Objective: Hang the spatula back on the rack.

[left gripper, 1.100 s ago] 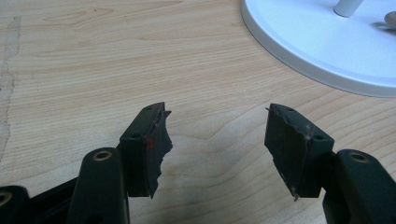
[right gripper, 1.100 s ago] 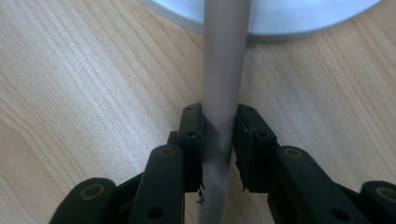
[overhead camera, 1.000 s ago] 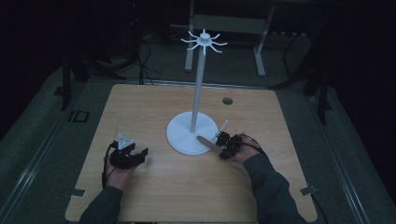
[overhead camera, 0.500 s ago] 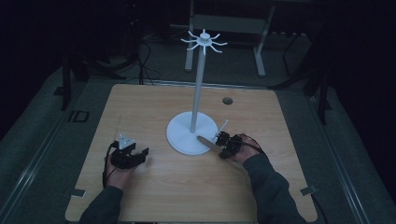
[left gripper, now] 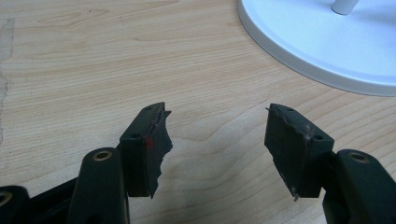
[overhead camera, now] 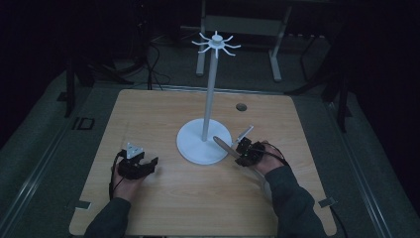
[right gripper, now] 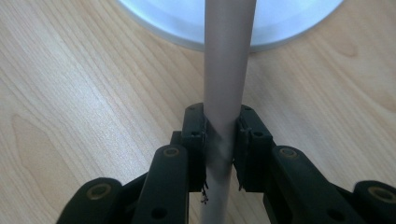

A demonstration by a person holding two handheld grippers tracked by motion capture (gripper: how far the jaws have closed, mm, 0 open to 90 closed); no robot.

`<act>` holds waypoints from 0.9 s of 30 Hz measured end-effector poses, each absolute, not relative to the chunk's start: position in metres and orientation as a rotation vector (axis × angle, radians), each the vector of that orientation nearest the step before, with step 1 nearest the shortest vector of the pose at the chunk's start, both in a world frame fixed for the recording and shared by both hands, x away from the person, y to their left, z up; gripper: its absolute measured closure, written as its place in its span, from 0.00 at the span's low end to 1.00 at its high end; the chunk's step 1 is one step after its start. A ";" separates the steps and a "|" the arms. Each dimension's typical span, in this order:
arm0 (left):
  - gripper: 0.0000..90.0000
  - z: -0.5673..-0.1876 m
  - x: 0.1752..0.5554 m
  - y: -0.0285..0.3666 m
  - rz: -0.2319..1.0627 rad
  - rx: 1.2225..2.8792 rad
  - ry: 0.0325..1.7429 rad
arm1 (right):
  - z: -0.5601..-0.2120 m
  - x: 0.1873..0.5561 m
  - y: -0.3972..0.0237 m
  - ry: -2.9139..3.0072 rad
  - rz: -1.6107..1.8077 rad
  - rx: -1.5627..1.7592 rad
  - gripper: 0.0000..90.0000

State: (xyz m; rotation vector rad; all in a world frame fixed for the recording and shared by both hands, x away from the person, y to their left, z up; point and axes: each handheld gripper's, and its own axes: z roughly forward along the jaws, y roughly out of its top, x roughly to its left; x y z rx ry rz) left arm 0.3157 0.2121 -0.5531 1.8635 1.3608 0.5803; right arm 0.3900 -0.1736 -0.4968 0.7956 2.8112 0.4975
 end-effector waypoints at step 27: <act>0.44 -0.552 0.315 0.212 0.587 1.859 1.362 | -0.448 0.365 -0.205 2.496 0.940 0.803 0.85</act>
